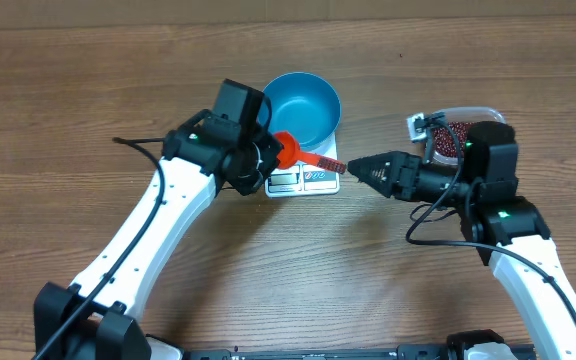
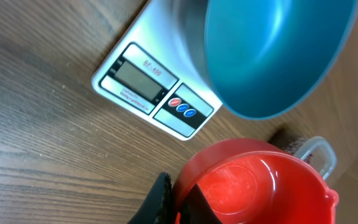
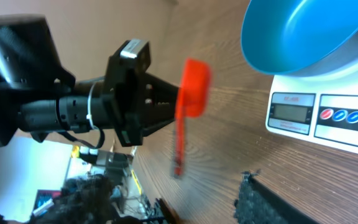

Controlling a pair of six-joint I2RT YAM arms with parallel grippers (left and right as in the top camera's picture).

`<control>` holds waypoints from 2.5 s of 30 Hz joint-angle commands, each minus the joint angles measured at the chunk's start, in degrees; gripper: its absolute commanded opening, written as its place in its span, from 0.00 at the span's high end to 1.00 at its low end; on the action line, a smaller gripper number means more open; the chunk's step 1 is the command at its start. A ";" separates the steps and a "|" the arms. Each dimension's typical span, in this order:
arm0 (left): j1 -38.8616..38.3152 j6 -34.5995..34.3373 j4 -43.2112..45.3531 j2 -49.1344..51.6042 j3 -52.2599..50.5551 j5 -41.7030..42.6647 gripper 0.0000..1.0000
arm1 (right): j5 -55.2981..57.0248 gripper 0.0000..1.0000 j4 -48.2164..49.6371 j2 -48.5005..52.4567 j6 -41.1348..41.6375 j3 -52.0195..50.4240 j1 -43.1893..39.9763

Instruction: Scoop item into bowl and weigh 150g on scale

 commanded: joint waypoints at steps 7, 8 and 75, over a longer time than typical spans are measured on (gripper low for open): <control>-1.95 -3.28 0.90 3.15 0.24 -0.55 0.96 | 12.00 0.52 -0.17 -0.17 6.49 1.01 6.60; -2.08 -3.28 0.98 3.15 0.24 -0.55 0.95 | 13.42 0.54 -0.31 -0.17 7.17 1.01 7.41; -0.55 27.71 5.18 -2.84 2.58 2.05 0.18 | 24.68 0.96 -1.31 1.18 7.08 1.01 10.91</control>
